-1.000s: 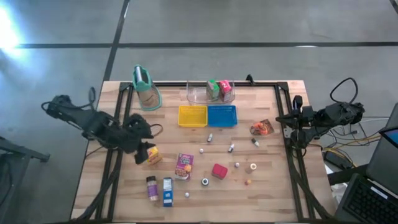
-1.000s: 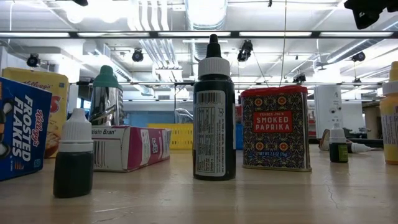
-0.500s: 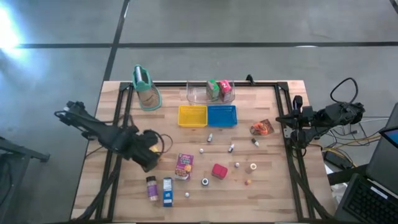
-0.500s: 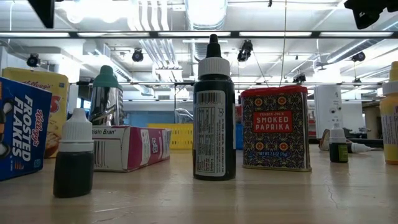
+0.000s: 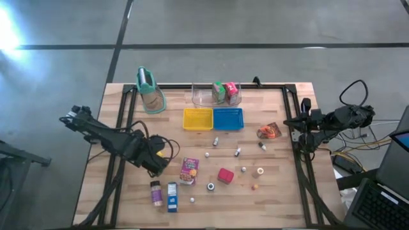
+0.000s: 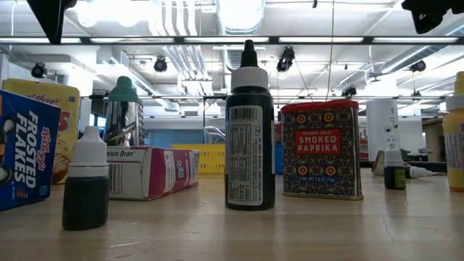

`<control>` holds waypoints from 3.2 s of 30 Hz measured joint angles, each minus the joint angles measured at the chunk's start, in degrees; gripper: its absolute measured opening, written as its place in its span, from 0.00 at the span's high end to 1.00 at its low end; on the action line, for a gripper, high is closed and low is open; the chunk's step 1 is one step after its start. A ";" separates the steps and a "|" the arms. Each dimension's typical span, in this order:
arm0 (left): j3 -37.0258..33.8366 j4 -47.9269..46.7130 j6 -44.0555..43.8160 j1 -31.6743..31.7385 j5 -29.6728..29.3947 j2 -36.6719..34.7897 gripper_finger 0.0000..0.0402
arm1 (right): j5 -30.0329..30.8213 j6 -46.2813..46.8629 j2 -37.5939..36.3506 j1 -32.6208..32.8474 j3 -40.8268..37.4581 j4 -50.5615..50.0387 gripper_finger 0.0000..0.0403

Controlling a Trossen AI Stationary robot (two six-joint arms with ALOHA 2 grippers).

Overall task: Pick & Place Kitchen Items
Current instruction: Put the yellow cereal box into the transparent bin

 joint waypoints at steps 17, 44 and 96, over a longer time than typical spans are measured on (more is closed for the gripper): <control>-12.57 8.42 4.84 3.64 3.69 -3.25 0.36 | -0.01 -0.03 0.00 0.00 0.00 0.02 0.98; -28.43 26.10 8.27 7.17 8.42 -7.89 0.36 | 0.00 -0.04 0.00 -0.01 0.00 0.00 0.98; -23.43 29.24 53.10 9.79 0.47 -7.87 0.58 | -0.01 -0.04 0.00 -0.01 0.00 0.02 0.98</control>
